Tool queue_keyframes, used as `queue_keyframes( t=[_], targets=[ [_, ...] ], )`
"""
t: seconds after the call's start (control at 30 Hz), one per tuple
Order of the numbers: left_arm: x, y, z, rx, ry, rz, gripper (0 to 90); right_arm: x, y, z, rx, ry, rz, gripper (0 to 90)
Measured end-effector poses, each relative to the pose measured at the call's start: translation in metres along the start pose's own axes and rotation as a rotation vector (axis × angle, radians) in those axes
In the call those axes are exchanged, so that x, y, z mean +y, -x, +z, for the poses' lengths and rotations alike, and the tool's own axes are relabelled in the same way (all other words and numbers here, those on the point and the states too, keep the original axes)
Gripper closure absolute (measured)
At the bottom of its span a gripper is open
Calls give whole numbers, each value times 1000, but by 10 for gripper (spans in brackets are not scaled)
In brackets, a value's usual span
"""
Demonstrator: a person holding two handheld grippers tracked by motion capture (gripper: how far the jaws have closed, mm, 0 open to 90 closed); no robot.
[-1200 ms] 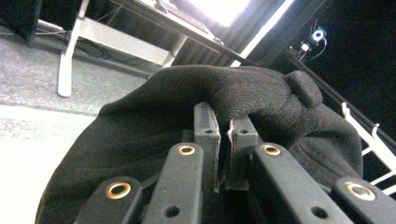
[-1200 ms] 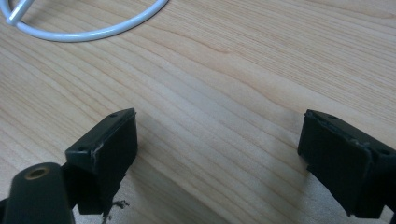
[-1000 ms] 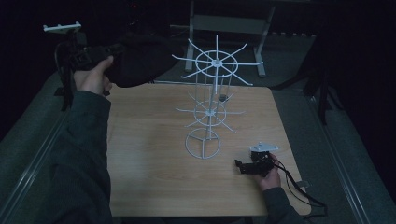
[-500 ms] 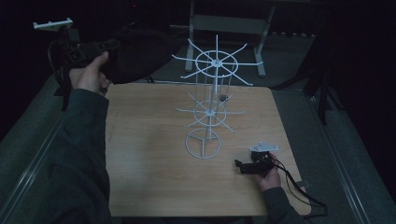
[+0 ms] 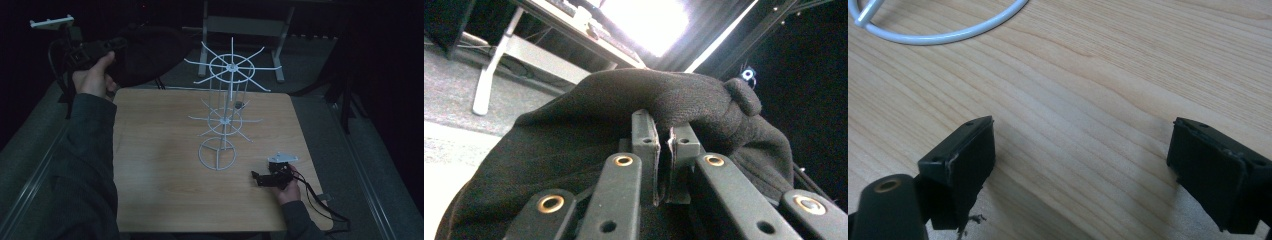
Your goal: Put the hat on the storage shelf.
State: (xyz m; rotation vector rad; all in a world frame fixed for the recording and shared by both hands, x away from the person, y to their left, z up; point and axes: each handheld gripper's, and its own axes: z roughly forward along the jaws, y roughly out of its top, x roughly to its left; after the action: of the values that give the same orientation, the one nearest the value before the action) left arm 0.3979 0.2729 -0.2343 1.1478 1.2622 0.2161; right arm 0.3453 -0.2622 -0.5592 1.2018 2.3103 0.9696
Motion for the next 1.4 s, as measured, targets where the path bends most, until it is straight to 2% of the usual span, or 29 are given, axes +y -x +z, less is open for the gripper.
queue_keyframes(
  t=[0.27,0.37,0.53,0.77,1.4],
  targets=[
    [1,7,-4,-24,13,-12,866,0,0,0,0,0,-1,115],
    [1,13,-7,-44,19,-18,866,0,0,0,0,0,-1,115],
    [-3,19,-8,-58,17,-6,866,0,0,0,0,0,0,116],
    [-12,25,-7,-48,10,22,865,0,0,0,0,0,-1,115],
    [-41,17,5,-47,-65,45,857,0,0,0,0,0,0,115]
  ],
)
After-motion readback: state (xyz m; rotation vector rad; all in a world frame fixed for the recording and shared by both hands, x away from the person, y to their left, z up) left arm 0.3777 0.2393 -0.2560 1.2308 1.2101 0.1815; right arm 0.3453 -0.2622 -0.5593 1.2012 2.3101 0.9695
